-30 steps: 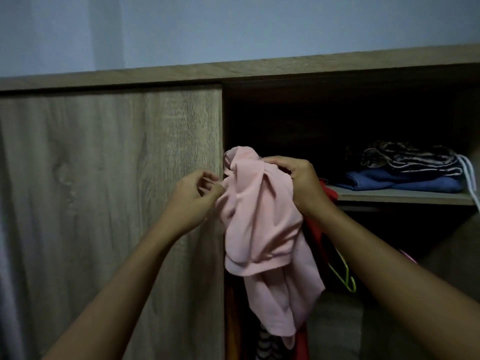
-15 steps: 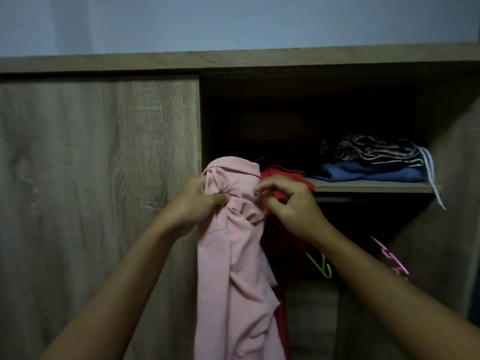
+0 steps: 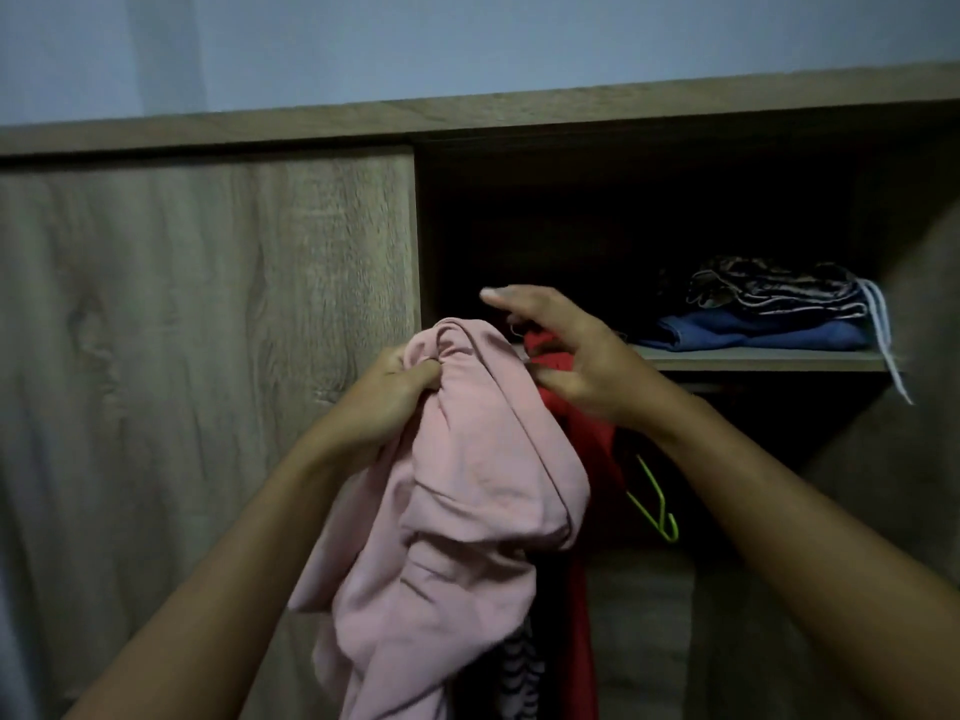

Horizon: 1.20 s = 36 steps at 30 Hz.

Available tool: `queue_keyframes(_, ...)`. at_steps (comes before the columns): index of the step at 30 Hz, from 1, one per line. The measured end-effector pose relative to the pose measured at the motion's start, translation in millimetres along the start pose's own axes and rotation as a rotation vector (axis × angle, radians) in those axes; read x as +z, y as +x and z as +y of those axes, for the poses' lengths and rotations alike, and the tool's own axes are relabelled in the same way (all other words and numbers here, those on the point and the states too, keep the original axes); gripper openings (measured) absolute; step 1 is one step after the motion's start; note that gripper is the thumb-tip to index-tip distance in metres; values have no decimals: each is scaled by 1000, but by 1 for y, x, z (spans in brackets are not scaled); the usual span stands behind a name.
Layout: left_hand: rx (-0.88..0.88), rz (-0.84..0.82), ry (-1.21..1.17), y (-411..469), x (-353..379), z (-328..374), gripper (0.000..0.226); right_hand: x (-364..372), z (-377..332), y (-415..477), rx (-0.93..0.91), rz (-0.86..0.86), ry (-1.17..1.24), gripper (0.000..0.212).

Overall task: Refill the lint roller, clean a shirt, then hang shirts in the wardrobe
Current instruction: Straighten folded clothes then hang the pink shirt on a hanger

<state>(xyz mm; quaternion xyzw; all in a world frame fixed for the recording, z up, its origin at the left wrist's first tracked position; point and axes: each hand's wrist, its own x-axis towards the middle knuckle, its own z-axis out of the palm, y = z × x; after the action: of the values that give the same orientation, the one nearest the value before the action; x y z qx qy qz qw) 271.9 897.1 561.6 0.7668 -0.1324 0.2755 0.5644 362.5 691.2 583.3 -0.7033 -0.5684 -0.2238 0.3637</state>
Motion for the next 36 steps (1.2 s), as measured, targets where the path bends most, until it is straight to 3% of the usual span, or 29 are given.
queue_keyframes(2,-59,15,-22,-2,0,1,34,2,-8,4,-87,-65,-97,53)
queue_keyframes(5,-154,34,-30,-3,-3,2,30,2,-12,5,-160,-32,-145,26)
queue_keyframes(9,-210,-111,54,-11,-3,1,15,-1,-24,5,-119,42,-20,15)
queue_keyframes(11,-191,-135,191,-11,-3,-4,29,-1,-33,7,-88,47,-39,12)
queue_keyframes(12,-140,-96,249,-10,-3,-6,24,0,-37,7,-69,43,-68,10)
queue_keyframes(14,-45,47,227,-8,0,-7,10,1,-43,8,-3,9,-137,11)
queue_keyframes(16,-2,169,74,-10,4,-5,20,4,-47,6,74,-34,-202,15)
queue_keyframes(20,14,93,-100,-29,19,0,17,8,-45,-3,223,-13,-213,21)
queue_keyframes(22,64,48,10,-40,32,0,24,5,-44,-4,284,27,-195,19)
queue_keyframes(28,192,156,544,-48,44,-18,29,-7,-44,-6,329,68,-215,16)
queue_keyframes(36,206,278,690,-47,21,-51,20,-21,-22,-40,418,83,-226,36)
